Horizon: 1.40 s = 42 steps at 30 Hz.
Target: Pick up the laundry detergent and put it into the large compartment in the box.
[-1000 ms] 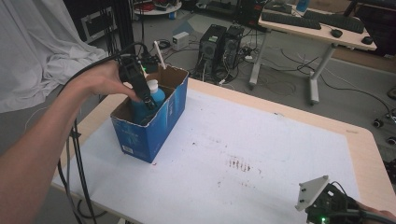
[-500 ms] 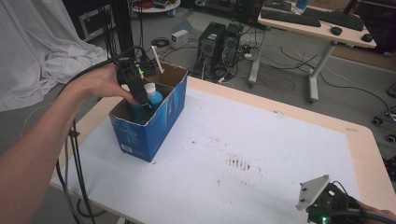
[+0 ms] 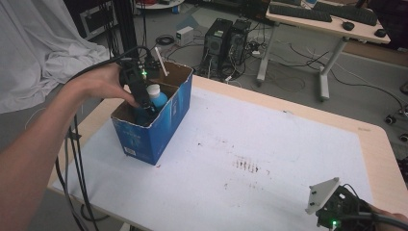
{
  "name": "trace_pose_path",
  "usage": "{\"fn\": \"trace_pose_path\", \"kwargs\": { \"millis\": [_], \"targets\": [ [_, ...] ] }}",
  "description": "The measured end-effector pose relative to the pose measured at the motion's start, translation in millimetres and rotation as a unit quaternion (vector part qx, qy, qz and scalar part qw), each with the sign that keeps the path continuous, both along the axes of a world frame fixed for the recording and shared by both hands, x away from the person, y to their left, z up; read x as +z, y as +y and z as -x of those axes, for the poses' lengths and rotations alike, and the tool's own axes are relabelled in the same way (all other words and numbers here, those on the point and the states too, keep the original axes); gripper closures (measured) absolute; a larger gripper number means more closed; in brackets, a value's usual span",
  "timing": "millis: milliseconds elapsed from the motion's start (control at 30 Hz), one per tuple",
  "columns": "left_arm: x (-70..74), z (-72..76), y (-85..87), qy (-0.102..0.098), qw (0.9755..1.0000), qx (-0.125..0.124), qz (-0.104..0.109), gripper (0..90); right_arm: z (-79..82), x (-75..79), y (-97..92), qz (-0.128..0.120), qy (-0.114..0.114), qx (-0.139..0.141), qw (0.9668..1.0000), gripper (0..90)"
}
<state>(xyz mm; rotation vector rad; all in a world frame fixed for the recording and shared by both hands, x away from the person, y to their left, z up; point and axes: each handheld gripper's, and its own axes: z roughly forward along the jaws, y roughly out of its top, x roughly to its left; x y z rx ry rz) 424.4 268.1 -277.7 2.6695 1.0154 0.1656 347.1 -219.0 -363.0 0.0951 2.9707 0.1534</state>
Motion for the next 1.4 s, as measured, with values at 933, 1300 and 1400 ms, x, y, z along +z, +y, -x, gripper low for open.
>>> {"fn": "trace_pose_path", "kwargs": {
  "millis": [933, 1300, 1400],
  "targets": [
    [-4.0, -0.7, -1.1, 0.009, 0.9999, 0.011, 0.002, 29.1, 1.4, -0.1, -2.6, -0.003, -0.001, -0.001, 1.0000, 12.3],
    [-0.8, -2.7, -2.0, 0.007, 0.9999, 0.012, -0.005, 26.3, 1.8, 0.6, -2.8, -0.003, -0.001, -0.001, 1.0000, 12.3],
    [2.5, -3.8, -1.1, 0.002, 0.9999, 0.012, -0.009, 26.2, 2.0, 0.9, -3.1, -0.002, -0.002, -0.003, 1.0000, 12.3]
  ]
}}
